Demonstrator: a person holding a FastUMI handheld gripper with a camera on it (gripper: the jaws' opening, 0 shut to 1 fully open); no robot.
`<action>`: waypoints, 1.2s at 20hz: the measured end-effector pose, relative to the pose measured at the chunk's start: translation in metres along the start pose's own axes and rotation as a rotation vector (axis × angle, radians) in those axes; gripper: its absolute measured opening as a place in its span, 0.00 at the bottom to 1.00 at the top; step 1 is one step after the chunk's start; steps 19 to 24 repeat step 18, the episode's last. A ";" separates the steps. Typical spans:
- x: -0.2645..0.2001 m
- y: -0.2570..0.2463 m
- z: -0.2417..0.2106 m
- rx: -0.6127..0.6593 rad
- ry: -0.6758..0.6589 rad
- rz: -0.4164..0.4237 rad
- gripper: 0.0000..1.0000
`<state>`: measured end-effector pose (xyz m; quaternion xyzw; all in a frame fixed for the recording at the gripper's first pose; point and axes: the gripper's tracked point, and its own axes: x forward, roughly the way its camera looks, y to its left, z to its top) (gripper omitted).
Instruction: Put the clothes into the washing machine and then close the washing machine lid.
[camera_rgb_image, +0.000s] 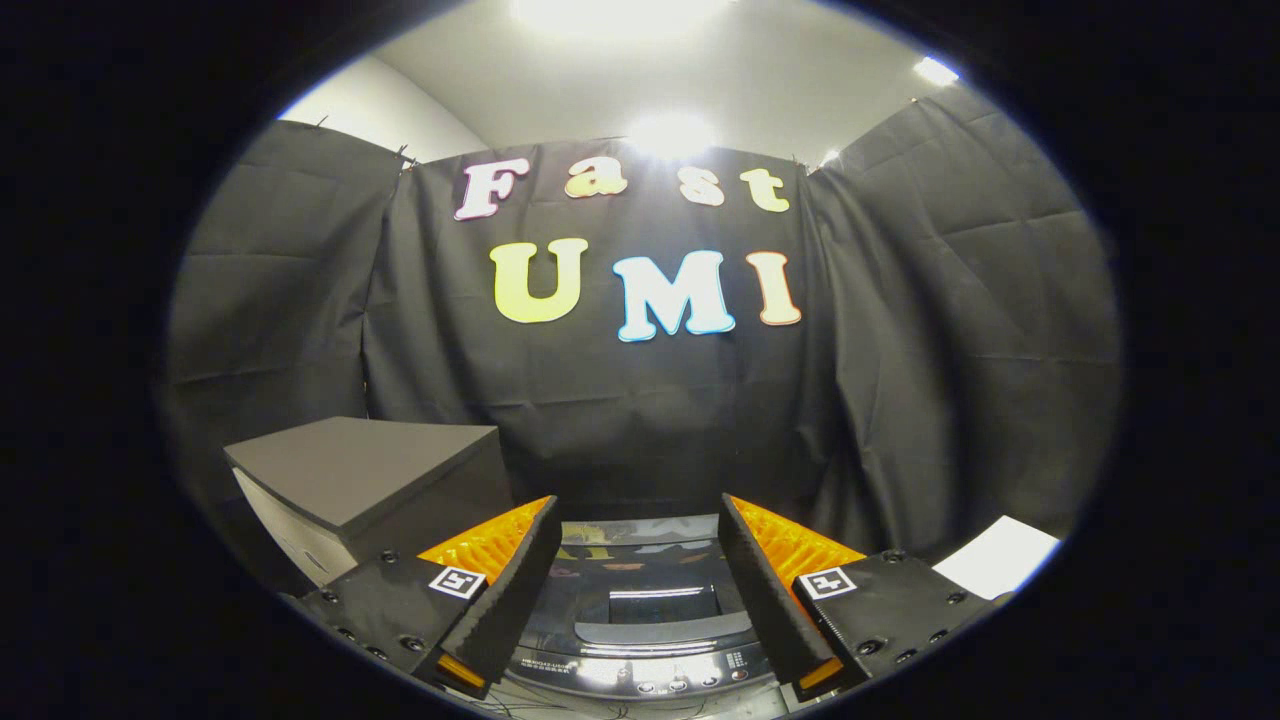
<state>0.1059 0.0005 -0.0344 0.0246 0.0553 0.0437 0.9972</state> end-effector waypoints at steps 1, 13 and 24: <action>-0.010 0.000 0.005 -0.004 -0.008 -0.003 0.98; -0.113 0.000 0.023 -0.006 -0.071 0.032 0.98; -0.141 -0.006 0.027 -0.008 -0.104 0.031 0.98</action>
